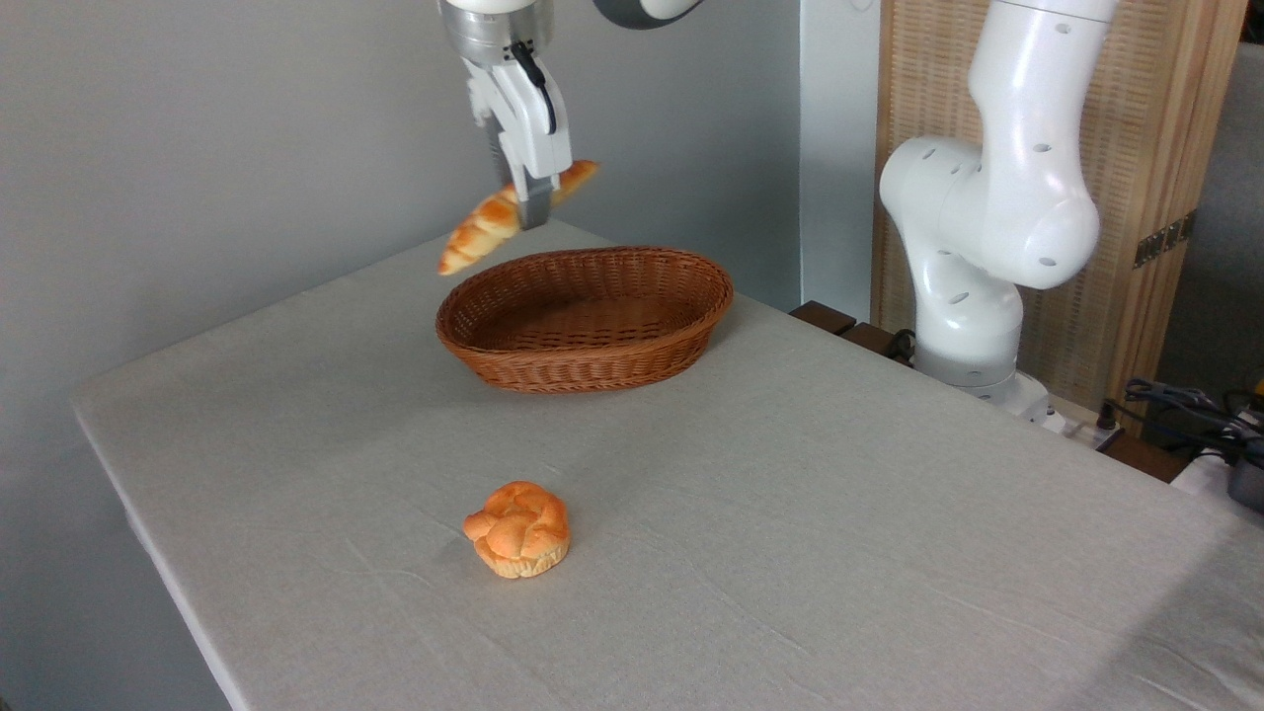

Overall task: Put bread into the basket
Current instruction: 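Lift the braided roll and carry it over the wicker basket, then lower the roll into the basket and open the gripper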

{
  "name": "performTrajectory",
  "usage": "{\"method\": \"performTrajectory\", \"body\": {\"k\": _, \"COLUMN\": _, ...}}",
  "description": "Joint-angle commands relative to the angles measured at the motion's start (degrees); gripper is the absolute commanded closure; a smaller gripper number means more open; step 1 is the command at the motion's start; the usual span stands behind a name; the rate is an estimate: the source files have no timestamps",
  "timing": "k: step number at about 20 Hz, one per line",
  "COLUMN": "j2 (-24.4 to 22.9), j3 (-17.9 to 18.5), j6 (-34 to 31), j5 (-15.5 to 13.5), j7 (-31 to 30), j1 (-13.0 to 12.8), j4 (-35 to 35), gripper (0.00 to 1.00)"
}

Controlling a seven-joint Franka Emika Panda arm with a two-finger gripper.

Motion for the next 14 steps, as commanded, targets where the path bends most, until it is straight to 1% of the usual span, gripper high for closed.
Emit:
{"method": "performTrajectory", "body": {"k": 1, "j2": -0.3, "j3": 0.6, "j6": 1.7, "j5": 5.5, "j7": -0.6, "j1": -9.4, "j4": -5.7, "gripper": 0.44}}
{"method": "performTrajectory", "body": {"k": 3, "j2": 0.2, "j3": 0.4, "j6": 5.9, "j5": 5.8, "j7": -0.5, "j1": -11.6, "j4": -8.3, "gripper": 0.39}}
{"method": "performTrajectory", "body": {"k": 4, "j2": 0.9, "j3": 0.0, "j6": 8.7, "j5": 5.8, "j7": -0.4, "j1": -12.1, "j4": -9.4, "gripper": 0.31}}
{"method": "performTrajectory", "body": {"k": 6, "j2": 2.1, "j3": -2.4, "j6": 12.8, "j5": 5.9, "j7": -0.3, "j1": -12.2, "j4": -10.9, "gripper": 0.00}}
{"method": "performTrajectory", "body": {"k": 7, "j2": 2.4, "j3": -3.3, "j6": 13.8, "j5": 6.8, "j7": -0.4, "j1": -12.2, "j4": -11.2, "gripper": 0.00}}
{"method": "performTrajectory", "body": {"k": 9, "j2": 2.3, "j3": -3.8, "j6": 14.0, "j5": 8.7, "j7": -0.1, "j1": -12.6, "j4": -12.4, "gripper": 0.00}}
{"method": "performTrajectory", "body": {"k": 10, "j2": 2.3, "j3": -3.8, "j6": 14.0, "j5": 8.8, "j7": -0.1, "j1": -13.1, "j4": -12.7, "gripper": 0.00}}
{"method": "performTrajectory", "body": {"k": 14, "j2": 2.4, "j3": -3.8, "j6": 14.0, "j5": 8.8, "j7": -0.1, "j1": -13.1, "j4": -12.7, "gripper": 0.00}}
